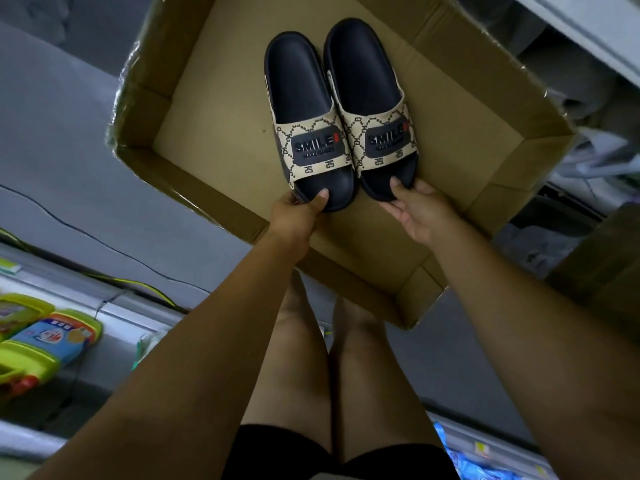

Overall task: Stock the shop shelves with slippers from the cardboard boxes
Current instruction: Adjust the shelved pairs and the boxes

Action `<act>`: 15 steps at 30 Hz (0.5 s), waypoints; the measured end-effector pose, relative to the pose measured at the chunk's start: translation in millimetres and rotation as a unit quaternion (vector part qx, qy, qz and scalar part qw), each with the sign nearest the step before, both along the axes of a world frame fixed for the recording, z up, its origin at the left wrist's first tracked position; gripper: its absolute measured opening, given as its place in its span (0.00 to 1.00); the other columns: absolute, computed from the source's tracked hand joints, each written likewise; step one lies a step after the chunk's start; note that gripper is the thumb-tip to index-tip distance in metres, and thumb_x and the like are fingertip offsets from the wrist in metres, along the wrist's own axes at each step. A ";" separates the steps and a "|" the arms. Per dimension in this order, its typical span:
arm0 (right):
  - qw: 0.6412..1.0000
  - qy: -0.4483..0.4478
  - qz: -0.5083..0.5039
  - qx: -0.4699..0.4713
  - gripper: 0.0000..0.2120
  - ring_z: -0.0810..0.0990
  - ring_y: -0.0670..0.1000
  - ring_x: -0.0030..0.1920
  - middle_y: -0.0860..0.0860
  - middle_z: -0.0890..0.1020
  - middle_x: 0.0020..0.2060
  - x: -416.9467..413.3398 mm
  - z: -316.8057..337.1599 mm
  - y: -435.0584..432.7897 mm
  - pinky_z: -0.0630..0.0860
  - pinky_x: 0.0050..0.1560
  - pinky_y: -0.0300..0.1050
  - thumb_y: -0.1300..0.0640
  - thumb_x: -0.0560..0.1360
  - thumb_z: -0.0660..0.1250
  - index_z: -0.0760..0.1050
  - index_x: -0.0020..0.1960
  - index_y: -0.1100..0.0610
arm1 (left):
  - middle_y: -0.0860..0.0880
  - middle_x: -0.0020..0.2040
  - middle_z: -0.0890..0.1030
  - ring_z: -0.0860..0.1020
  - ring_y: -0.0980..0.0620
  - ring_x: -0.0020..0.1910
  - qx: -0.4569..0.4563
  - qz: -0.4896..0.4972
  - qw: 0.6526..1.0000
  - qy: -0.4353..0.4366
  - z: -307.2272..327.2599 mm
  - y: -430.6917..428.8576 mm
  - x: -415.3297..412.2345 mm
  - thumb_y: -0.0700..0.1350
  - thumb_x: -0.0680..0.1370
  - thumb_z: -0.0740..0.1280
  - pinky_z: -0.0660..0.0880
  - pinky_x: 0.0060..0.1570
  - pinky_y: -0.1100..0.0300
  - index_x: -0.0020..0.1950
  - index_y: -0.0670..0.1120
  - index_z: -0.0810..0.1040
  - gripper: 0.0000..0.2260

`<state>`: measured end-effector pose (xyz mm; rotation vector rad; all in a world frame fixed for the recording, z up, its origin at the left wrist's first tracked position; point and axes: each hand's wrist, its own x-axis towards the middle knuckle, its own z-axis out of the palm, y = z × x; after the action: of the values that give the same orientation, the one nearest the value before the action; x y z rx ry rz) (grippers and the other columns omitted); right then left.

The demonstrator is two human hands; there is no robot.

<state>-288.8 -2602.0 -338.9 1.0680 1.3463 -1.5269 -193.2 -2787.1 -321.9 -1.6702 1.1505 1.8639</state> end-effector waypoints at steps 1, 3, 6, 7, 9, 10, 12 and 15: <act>1.000 -0.003 -0.007 -0.007 0.08 0.82 0.55 0.60 0.56 0.82 0.60 -0.3 6.8 -1.8 0.77 0.66 0.54 0.64 0.81 0.66 0.75 0.58 0.56 | 0.48 0.61 0.83 0.81 0.51 0.57 0.007 0.002 1.000 0.000 5.9 -2.7 0.0 0.42 0.77 0.75 0.80 0.55 0.56 0.69 0.44 0.76 0.21; 1.000 -0.003 -0.015 -0.017 0.11 0.82 0.56 0.61 0.56 0.82 0.61 0.0 22.4 -4.7 0.78 0.65 0.54 0.65 0.81 0.66 0.75 0.63 0.59 | 0.51 0.56 0.84 0.80 0.53 0.52 0.019 0.004 1.000 0.006 23.9 -9.5 -1.2 0.43 0.77 0.75 0.76 0.48 0.59 0.66 0.46 0.78 0.18; 0.999 0.014 -0.031 -0.015 0.17 0.84 0.54 0.57 0.58 0.82 0.62 1.1 56.4 -7.7 0.84 0.54 0.48 0.64 0.81 0.66 0.73 0.69 0.61 | 0.49 0.53 0.84 0.77 0.53 0.46 0.038 0.015 0.999 0.025 59.7 -24.5 0.3 0.42 0.77 0.75 0.76 0.46 0.59 0.64 0.45 0.80 0.15; 0.999 0.023 -0.038 -0.014 0.18 0.84 0.54 0.55 0.58 0.82 0.61 2.3 71.8 -8.9 0.84 0.50 0.46 0.64 0.81 0.66 0.72 0.70 0.62 | 0.48 0.54 0.83 0.78 0.51 0.48 0.048 0.013 0.998 0.031 75.6 -30.1 1.3 0.42 0.77 0.74 0.77 0.46 0.59 0.64 0.45 0.80 0.16; 0.998 0.030 -0.052 -0.019 0.19 0.84 0.53 0.55 0.58 0.82 0.59 5.3 105.1 -10.8 0.84 0.48 0.45 0.64 0.80 0.67 0.71 0.70 0.63 | 0.45 0.56 0.82 0.77 0.47 0.52 0.069 -0.006 0.997 0.040 108.8 -39.6 4.1 0.42 0.78 0.73 0.77 0.47 0.58 0.63 0.44 0.79 0.14; 0.997 0.032 -0.060 -0.021 0.19 0.84 0.54 0.56 0.58 0.82 0.59 8.6 122.2 -10.2 0.84 0.49 0.45 0.64 0.80 0.67 0.71 0.71 0.63 | 0.43 0.55 0.81 0.77 0.46 0.53 0.075 -0.025 0.996 0.043 126.6 -43.2 6.2 0.42 0.79 0.72 0.77 0.47 0.57 0.61 0.44 0.79 0.11; 0.996 0.033 -0.085 -0.016 0.20 0.83 0.55 0.57 0.58 0.81 0.61 19.7 156.0 -4.3 0.84 0.51 0.47 0.64 0.80 0.68 0.71 0.70 0.64 | 0.40 0.57 0.82 0.79 0.45 0.54 0.080 -0.061 0.994 0.042 157.3 -48.3 12.6 0.43 0.80 0.71 0.77 0.53 0.55 0.59 0.46 0.79 0.08; 0.992 0.039 -0.121 -0.014 0.19 0.84 0.57 0.58 0.61 0.81 0.63 44.0 206.7 4.9 0.84 0.52 0.49 0.65 0.79 0.69 0.73 0.68 0.65 | 0.42 0.63 0.83 0.81 0.44 0.61 0.097 -0.083 0.990 0.061 198.6 -52.7 23.5 0.42 0.80 0.70 0.77 0.62 0.51 0.67 0.46 0.77 0.15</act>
<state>-244.8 -2597.1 -132.2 1.2007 1.2799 -1.7751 -169.7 -2839.8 -123.2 -1.3306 1.0805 1.9260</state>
